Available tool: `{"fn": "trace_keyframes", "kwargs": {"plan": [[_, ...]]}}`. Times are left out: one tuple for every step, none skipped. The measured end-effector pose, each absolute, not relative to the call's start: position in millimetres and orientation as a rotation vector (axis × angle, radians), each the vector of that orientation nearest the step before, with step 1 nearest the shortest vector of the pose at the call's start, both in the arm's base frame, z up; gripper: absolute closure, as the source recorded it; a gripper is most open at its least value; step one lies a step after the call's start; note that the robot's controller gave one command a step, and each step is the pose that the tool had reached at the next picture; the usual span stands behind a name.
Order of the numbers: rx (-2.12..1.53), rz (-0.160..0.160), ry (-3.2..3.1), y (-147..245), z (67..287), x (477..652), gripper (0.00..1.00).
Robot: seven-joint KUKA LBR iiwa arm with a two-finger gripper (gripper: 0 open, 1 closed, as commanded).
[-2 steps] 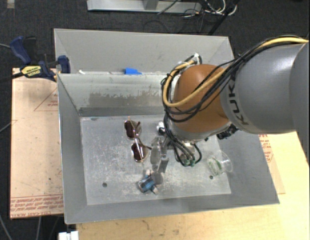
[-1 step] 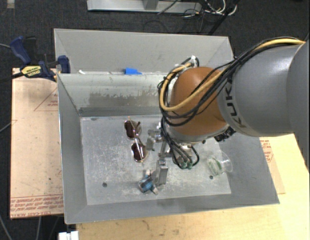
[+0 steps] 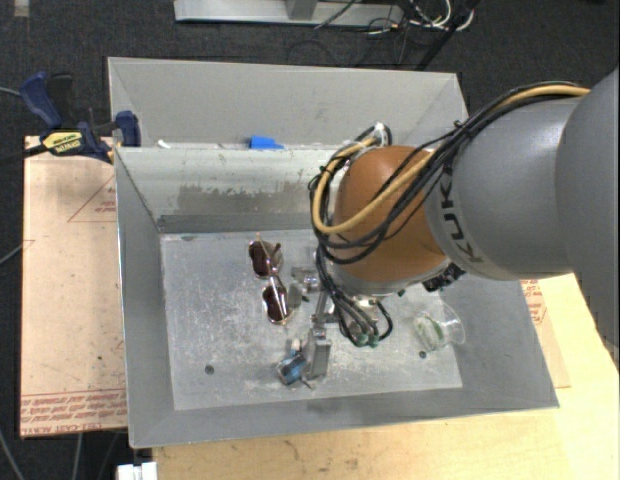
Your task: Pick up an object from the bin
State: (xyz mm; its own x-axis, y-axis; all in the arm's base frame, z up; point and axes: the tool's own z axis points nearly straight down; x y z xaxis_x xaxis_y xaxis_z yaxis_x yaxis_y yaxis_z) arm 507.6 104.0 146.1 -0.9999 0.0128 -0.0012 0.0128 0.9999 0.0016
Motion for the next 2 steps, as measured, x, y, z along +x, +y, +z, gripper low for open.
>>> {"fn": "trace_keyframes", "kwargs": {"plan": [[-0.033,0.003,3.136,82.5,86.9,498.5,0.0],[-0.052,0.003,3.138,86.8,70.2,508.3,1.0]]}}
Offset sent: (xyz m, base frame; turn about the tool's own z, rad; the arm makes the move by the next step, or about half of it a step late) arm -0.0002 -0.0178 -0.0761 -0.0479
